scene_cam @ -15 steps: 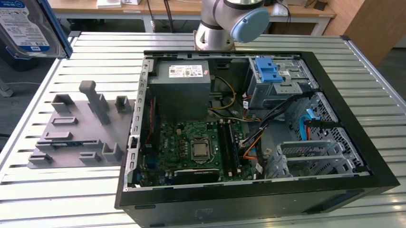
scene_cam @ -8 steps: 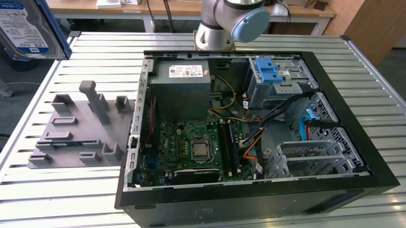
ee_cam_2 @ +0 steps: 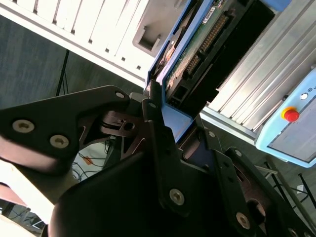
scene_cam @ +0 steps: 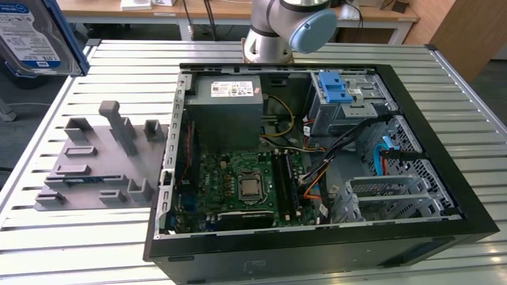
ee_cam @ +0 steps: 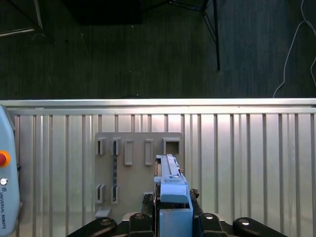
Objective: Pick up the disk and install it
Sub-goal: 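Pick up the disk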
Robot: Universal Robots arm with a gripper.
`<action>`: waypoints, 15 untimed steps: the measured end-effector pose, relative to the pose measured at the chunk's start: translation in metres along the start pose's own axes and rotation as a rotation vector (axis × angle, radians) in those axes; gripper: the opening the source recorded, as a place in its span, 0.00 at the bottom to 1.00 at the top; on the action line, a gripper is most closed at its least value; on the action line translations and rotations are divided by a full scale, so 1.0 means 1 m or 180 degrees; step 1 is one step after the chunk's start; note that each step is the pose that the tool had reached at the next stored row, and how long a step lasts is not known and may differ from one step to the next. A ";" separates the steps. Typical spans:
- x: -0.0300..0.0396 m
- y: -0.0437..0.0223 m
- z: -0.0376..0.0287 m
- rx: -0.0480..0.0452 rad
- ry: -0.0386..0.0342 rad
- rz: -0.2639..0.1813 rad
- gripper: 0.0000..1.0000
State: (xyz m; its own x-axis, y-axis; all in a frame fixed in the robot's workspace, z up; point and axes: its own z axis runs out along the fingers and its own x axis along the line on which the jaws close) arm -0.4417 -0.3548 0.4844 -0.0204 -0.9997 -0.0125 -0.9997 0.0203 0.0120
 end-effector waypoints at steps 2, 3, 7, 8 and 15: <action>0.0000 -0.0011 0.0000 0.0000 0.0000 0.0000 0.36; 0.0000 -0.0018 0.0000 0.0000 0.0000 0.0000 0.36; -0.0001 -0.0049 0.0000 0.0000 0.0000 0.0000 0.36; -0.0001 -0.0055 0.0000 0.0000 0.0000 0.0000 0.36; -0.0002 -0.0094 -0.0001 0.0000 0.0000 0.0000 0.36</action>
State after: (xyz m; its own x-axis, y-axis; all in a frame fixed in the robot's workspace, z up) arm -0.4323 -0.3549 0.4844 -0.0204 -0.9997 -0.0125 -0.9997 0.0203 0.0119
